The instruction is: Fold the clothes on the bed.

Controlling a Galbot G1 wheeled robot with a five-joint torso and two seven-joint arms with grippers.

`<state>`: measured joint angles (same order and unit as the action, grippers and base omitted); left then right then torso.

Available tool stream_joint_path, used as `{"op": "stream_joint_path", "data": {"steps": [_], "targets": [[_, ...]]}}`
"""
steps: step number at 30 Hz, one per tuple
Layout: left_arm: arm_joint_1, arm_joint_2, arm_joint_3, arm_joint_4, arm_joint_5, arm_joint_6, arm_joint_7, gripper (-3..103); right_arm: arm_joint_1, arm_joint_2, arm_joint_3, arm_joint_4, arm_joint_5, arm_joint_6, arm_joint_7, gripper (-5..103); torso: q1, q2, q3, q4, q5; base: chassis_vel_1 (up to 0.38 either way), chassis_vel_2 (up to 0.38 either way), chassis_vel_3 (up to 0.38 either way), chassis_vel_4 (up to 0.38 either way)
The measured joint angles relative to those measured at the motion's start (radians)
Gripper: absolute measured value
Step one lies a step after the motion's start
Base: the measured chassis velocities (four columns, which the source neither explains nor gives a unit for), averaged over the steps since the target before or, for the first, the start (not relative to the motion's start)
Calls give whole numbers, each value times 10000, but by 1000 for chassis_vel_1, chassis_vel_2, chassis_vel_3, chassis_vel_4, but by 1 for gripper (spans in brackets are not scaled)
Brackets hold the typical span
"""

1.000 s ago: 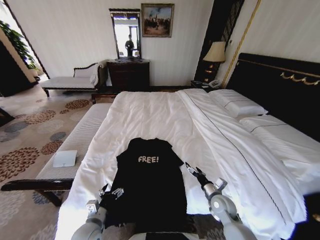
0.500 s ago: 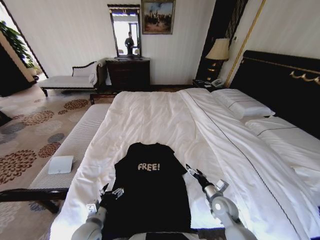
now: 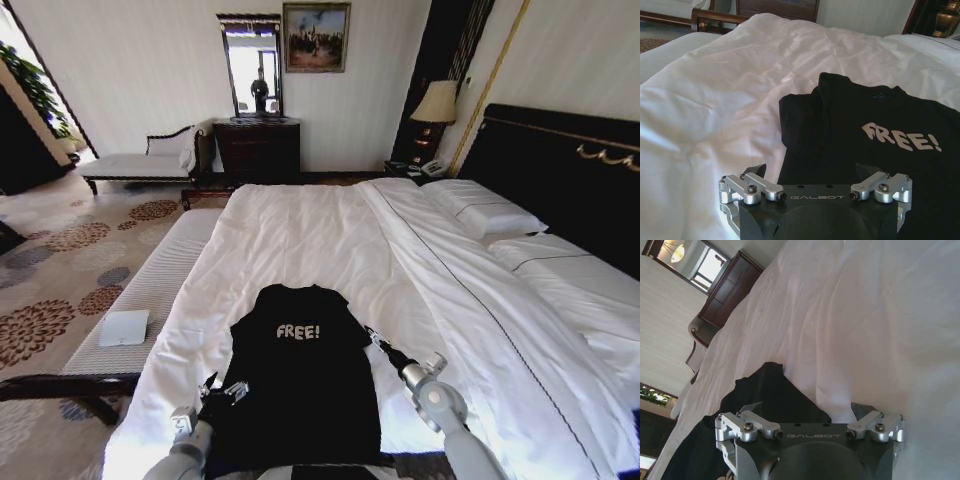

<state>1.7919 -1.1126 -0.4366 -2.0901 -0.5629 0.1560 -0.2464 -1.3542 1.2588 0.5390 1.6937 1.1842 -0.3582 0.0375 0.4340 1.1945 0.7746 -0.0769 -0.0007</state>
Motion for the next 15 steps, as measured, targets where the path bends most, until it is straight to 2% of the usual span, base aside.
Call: {"op": "stream_joint_path", "data": {"steps": [3,6,7,10,11,15], "targets": [[-123,24,51,17,-58,7,-13,100,55,61,-15,-103,-19,-29,51,99,0,0,0,0,0,0,0,0,0],[-186,13,90,19,-82,45,-74,100,38,74,-7,-158,-22,-64,63,87,1,0,0,0,-1,0,0,0,0],[-186,13,90,19,-82,45,-74,100,38,74,-7,-158,-22,-64,63,87,1,0,0,0,-1,0,0,0,0],[-48,-23,11,4,-117,55,-133,100,-61,107,50,-144,8,-112,65,76,1,0,1,0,0,0,0,0,0],[-48,-23,11,4,-117,55,-133,100,-61,107,50,-144,8,-112,65,76,1,0,1,0,0,0,0,0,0],[124,-41,-124,-82,-262,55,-151,100,-175,154,52,-60,-10,-145,50,54,0,1,0,0,0,0,0,0,0]]}}
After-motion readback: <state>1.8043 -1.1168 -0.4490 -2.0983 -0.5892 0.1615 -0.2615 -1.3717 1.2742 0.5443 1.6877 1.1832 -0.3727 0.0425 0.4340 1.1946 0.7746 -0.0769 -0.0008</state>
